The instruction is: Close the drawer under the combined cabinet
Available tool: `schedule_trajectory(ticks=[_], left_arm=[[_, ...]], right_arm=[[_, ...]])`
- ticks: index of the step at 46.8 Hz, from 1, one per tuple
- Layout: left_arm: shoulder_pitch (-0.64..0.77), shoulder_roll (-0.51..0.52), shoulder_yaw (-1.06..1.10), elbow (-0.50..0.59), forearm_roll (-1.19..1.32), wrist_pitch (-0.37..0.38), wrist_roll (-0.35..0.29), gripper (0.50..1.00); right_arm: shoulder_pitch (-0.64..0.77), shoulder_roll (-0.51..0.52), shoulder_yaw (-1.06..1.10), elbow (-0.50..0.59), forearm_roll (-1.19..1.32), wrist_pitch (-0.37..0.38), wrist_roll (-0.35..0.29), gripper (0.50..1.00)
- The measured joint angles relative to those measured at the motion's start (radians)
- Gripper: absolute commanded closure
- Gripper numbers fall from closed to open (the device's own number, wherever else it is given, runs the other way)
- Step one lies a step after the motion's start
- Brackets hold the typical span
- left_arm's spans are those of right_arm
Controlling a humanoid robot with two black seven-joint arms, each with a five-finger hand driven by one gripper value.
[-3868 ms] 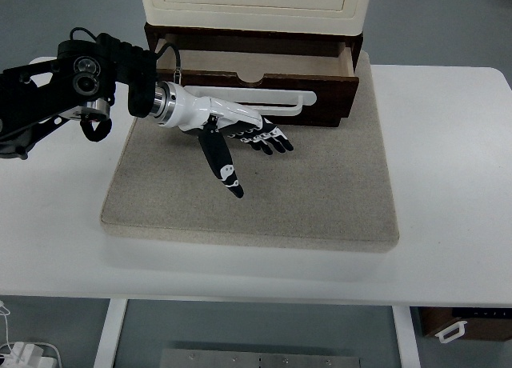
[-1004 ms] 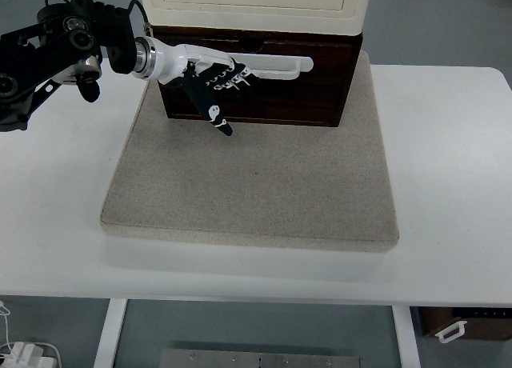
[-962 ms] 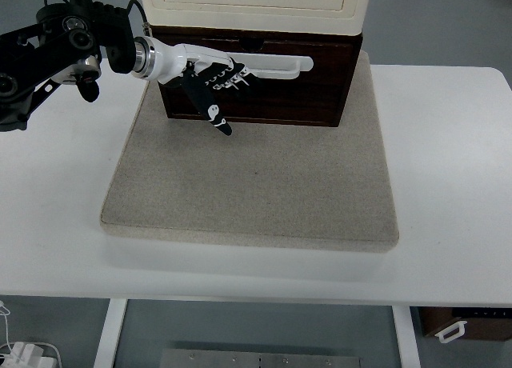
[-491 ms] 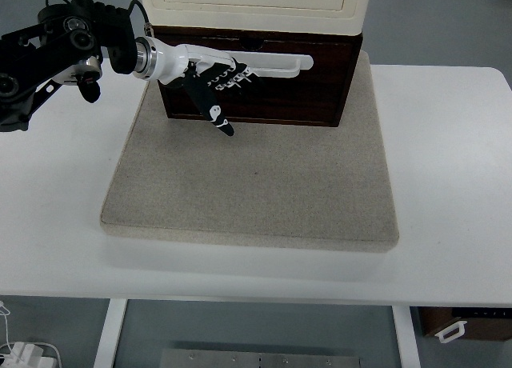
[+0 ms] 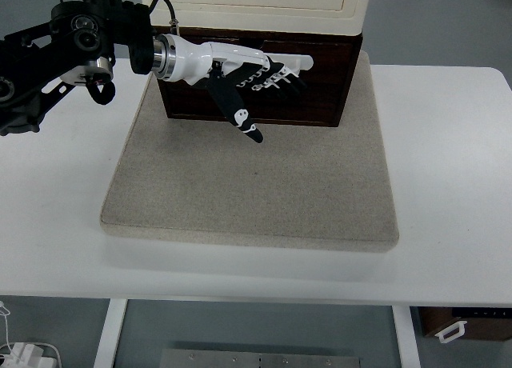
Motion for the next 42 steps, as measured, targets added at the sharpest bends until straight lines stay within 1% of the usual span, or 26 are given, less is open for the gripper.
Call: schedule_trajectory(ticks=[7,17,24,36,42], left_arm=[[0.008,0.0,-0.091,0.002,-0.04,0.0,-0.052,0.5],[0.01,0.002,-0.207,0.009,-0.154,0.0,-0.098,0.5],[0.01,0.001,-0.352,0.009,-0.162,0.0,-0.147,0.5],[0.012,0.012,-0.607,0.011,-0.243,0.0,-0.154,0.5],[0.012,0.013,-0.714,0.065,-0.254,0.0,-0.154,0.5]], right_arm=[[0.0,0.0,0.0,-0.001,0.0,0.0,0.0,0.548],[0.0,0.0,0.0,0.0,0.0,0.0,0.0,0.548],[0.0,0.0,0.0,0.0,0.0,0.0,0.0,0.548],[0.0,0.0,0.0,-0.001,0.0,0.0,0.0,0.548],[0.0,0.0,0.0,-0.001,0.0,0.0,0.0,0.548]])
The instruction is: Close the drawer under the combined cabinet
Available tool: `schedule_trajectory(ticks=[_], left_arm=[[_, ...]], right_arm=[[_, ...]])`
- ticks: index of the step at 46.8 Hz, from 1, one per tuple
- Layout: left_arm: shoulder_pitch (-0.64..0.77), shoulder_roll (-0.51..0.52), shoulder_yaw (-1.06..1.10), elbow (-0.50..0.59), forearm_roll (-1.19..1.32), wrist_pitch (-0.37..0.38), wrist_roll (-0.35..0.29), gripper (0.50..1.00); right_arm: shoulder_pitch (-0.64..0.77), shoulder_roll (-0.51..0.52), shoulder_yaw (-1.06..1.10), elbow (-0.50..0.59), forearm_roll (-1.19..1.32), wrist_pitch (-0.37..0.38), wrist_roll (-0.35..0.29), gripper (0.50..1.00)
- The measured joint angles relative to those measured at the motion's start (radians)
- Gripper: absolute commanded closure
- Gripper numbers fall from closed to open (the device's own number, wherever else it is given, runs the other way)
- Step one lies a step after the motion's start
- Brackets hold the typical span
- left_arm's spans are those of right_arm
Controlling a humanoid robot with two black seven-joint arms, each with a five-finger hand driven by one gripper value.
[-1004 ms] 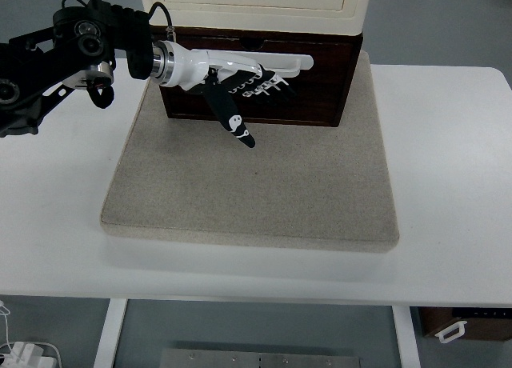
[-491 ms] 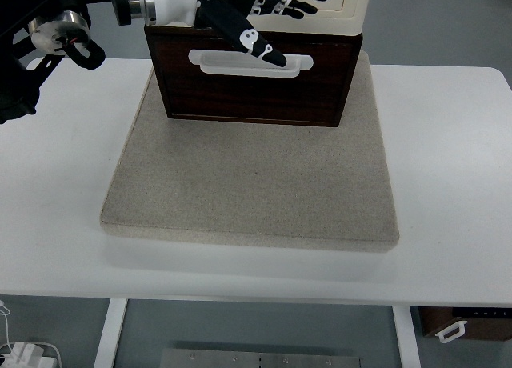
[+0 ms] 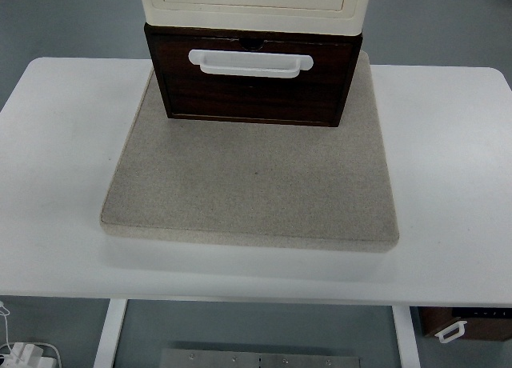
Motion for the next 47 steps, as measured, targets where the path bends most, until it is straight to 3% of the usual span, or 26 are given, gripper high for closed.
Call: schedule_trajectory(ticks=[7,27,47], left_arm=[[0.0,-0.001,-0.073,0.064,-0.009,0.016,-0.001,0.5],[-0.02,0.019,-0.096,0.361,-0.23,0.194,-0.046,0.5],[-0.007,0.003,-0.078,0.616,-0.346,0.353,-0.038,0.5]], right_arm=[[0.0,0.0,0.0,0.0,0.0,0.0,0.0,0.548],[0.0,0.0,-0.001,0.0,0.0,0.0,0.0,0.548],[0.0,0.0,0.006,0.0,0.0,0.0,0.0,0.548]])
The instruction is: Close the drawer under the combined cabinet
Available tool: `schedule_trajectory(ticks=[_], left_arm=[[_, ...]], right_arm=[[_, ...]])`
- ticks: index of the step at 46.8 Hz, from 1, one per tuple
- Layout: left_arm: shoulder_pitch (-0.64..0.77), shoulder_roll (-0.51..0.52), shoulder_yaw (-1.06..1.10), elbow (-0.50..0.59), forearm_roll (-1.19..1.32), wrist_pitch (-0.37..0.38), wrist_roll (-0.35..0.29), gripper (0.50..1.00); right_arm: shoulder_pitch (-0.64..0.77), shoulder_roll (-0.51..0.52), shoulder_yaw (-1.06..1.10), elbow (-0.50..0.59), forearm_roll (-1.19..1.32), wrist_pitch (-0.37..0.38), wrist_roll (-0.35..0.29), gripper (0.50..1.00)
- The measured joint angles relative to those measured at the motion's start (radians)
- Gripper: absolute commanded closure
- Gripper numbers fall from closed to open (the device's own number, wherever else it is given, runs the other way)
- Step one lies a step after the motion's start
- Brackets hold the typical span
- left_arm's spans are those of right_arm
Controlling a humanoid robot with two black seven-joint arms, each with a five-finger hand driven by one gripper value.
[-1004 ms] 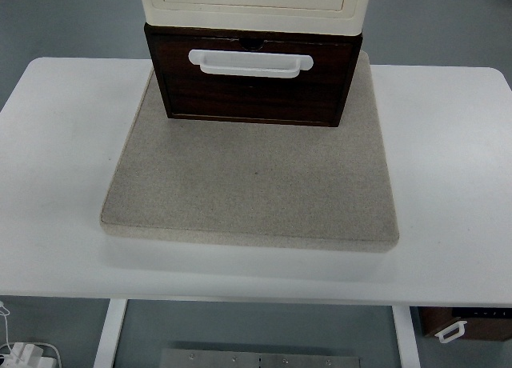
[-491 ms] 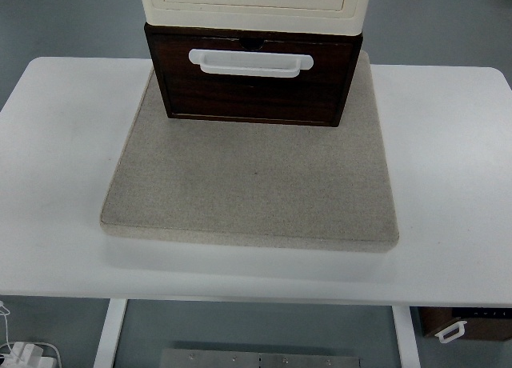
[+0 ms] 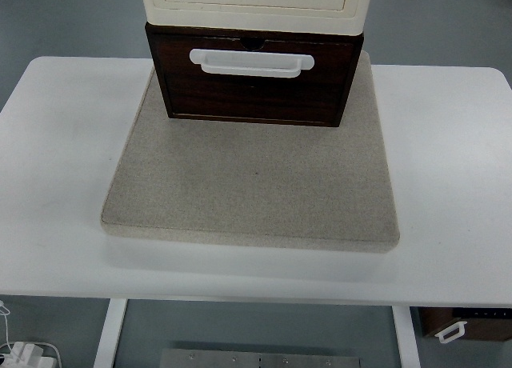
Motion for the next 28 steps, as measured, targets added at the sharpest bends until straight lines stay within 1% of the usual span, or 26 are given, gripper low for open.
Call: schedule_trajectory(ticks=[6,14,23,28], left_arm=[[0.003,-0.042,-0.001,0.075,0.0,0.053,0.01,0.5],[0.019,-0.097,-0.002,0.174,-0.031,0.061,0.014,0.5],[0.092,-0.132,-0.002,0.187,-0.092,0.063,0.038,0.5],[0.124,-0.156,-0.002,0.188,-0.125,0.063,0.041,0.5]], right_arm=[[0.0,0.0,0.0,0.0,0.0,0.0,0.0,0.548],[0.0,0.0,-0.002,0.001,0.0,0.0,0.0,0.548],[0.0,0.0,-0.001,0.001,-0.001,0.0,0.0,0.548],[0.0,0.0,0.0,0.001,-0.001,0.0,0.0,0.548]])
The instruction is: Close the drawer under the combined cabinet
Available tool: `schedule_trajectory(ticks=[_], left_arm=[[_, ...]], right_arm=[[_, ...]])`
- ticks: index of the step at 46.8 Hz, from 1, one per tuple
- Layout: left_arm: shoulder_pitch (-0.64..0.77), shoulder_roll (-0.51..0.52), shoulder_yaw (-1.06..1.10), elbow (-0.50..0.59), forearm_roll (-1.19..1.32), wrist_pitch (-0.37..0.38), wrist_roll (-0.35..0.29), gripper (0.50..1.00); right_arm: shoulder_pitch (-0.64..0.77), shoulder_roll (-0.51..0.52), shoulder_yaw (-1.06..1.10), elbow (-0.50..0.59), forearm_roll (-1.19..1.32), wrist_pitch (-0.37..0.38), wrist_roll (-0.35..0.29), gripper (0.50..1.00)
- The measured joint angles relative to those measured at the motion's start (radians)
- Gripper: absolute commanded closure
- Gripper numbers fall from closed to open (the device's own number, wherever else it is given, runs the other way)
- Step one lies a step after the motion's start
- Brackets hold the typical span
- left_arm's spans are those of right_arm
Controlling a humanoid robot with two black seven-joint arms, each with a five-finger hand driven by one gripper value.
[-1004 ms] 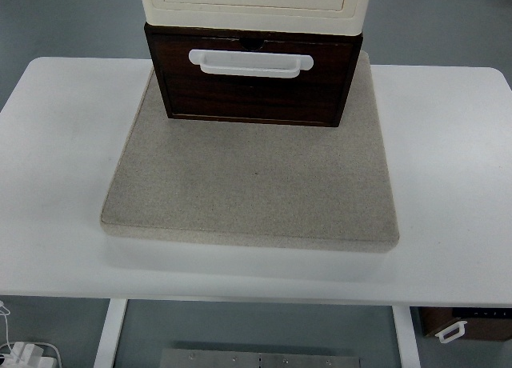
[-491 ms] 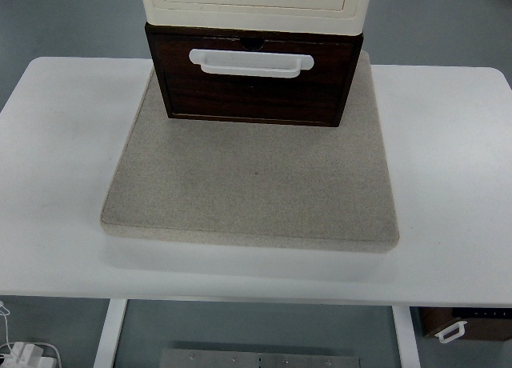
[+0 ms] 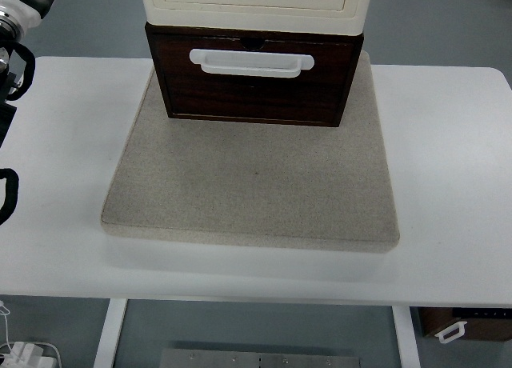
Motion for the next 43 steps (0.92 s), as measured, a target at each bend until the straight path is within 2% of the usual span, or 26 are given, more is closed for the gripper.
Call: schedule_trajectory(ticks=[8,43], left_arm=[[0.045,-0.02,0.002,-0.002,-0.115,-0.003,-0.001,0.5],[0.077,-0.149,0.038,-0.005,-0.15,-0.011,-0.034,0.5]], right_arm=[[0.0,0.0,-0.002,0.0,0.0,0.0,0.0,0.548],[0.0,0.0,0.003,-0.001,0.001,0.0,0.0,0.548]])
